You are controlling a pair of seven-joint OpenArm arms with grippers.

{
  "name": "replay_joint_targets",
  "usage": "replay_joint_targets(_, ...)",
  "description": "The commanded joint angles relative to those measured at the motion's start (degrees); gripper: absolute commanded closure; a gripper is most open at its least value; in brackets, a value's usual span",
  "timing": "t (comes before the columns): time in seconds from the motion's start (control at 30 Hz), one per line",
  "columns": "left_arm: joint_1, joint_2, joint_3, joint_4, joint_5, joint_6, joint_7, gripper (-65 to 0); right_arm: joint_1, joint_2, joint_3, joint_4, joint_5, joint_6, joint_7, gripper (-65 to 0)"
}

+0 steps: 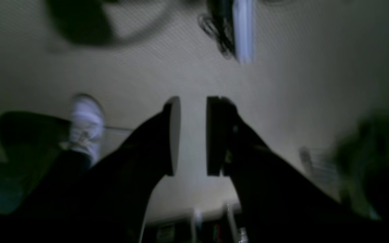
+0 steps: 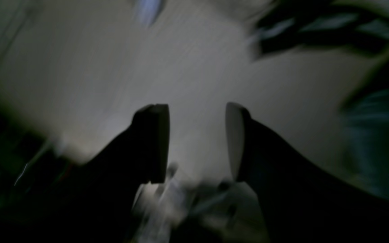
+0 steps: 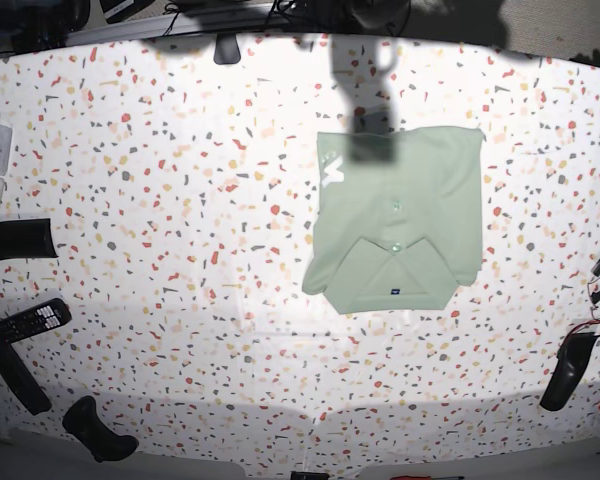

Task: Fold the T-shirt properly

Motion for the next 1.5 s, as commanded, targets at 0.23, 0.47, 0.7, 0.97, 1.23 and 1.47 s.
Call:
replay_joint_targets(0.23, 0.68, 3.78, -0.2, 0.17, 0.22, 7.04, -16.68, -11.4, -0.22, -0.02, 0.13, 0.09, -0.02, -2.75, 16.31, -26.3)
replay_joint_targets(0.47, 0.35, 9.09, -0.2, -6.8, 5.2, 10.29, -37.88, -11.4, -0.22, -4.0, 0.13, -2.14, -0.02, -2.97, 23.45, -26.3)
replay_joint_targets(0.7, -1.57, 10.32, -0.2, -21.7, 6.6, 15.15, -54.8, -11.3, 1.33, -6.34, 0.33, -11.04, -0.02, -8.94, 38.53, -26.3)
replay_joint_targets(0.97, -4.63, 10.54, -0.22, -24.17, 6.58, 15.32, -57.11, -11.4, 7.32, -8.61, 0.33, -21.42, -0.07, -10.88, 43.54, -26.3)
replay_joint_targets(1.23, -7.17, 11.23, -0.22, -24.15, 6.56, 15.23, -47.78, -11.3, 11.04, -10.97, 0.33, -22.82, -0.04, -10.93, 35.12, -25.6)
replay_joint_targets(1.47, -7.28, 11.26, -0.22, -24.13, 6.58, 15.15, -26.69, -4.8, 12.35, -10.8, 0.33, -22.82, 2.12, -16.15, 13.46, -16.3)
